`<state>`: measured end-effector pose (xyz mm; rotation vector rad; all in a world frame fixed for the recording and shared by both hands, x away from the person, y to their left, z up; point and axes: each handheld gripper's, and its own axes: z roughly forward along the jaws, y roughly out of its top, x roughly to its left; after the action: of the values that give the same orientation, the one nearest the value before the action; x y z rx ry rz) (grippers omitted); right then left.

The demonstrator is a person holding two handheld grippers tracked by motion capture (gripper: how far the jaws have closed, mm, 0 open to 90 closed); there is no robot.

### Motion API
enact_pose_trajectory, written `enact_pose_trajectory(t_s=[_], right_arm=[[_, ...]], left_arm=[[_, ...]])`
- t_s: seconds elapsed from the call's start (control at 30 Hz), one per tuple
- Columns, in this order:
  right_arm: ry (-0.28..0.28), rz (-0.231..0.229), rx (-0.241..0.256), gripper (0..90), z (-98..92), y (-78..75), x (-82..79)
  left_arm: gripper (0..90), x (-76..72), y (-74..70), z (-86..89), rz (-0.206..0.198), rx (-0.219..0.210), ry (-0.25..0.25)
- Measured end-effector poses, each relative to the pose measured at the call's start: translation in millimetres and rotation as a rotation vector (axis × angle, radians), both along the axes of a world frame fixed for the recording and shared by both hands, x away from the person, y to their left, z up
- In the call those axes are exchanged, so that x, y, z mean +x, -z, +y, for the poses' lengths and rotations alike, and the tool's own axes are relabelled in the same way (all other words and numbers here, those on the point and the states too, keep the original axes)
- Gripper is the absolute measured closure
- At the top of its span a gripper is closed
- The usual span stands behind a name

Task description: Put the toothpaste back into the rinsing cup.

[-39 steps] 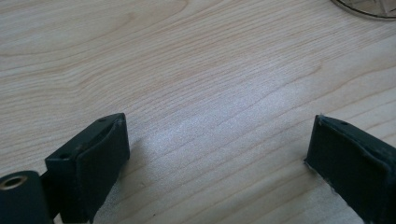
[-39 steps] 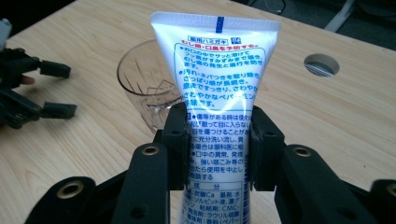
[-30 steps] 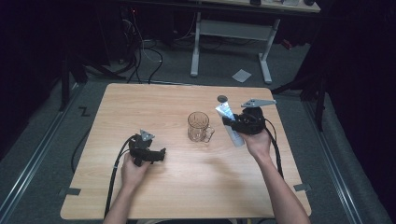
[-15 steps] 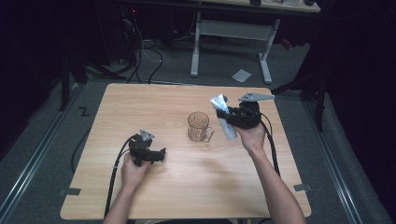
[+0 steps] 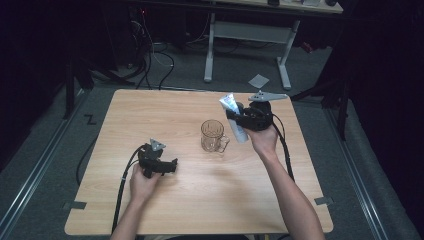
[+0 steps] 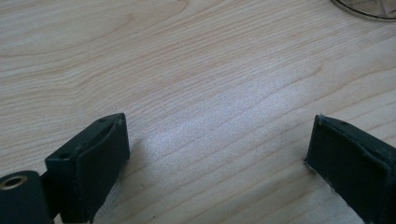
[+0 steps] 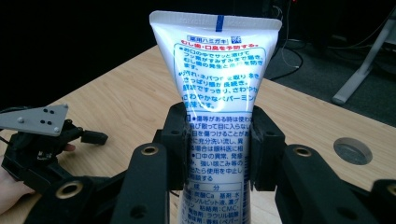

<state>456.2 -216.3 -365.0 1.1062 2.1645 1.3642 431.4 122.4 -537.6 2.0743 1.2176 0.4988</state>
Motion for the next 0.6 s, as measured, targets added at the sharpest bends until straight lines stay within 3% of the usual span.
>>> enact_pose_trajectory(t_s=[0.27, 0.47, 0.6], right_arm=[[-0.003, 0.01, 0.02, 65.0, 6.1, -2.6, 8.7], [0.04, 0.004, 0.032, 64.9, 6.8, -2.4, 15.1], [0.049, 0.027, 0.028, 64.8, 7.8, 2.0, 20.7]], left_arm=[[6.1, -0.1, 0.0, -0.1, 0.0, -0.001, -0.001], [6.1, 0.0, -0.1, 0.2, 0.002, -0.003, 0.001], [6.7, 0.1, 0.0, 0.5, 0.001, -0.006, 0.001]])
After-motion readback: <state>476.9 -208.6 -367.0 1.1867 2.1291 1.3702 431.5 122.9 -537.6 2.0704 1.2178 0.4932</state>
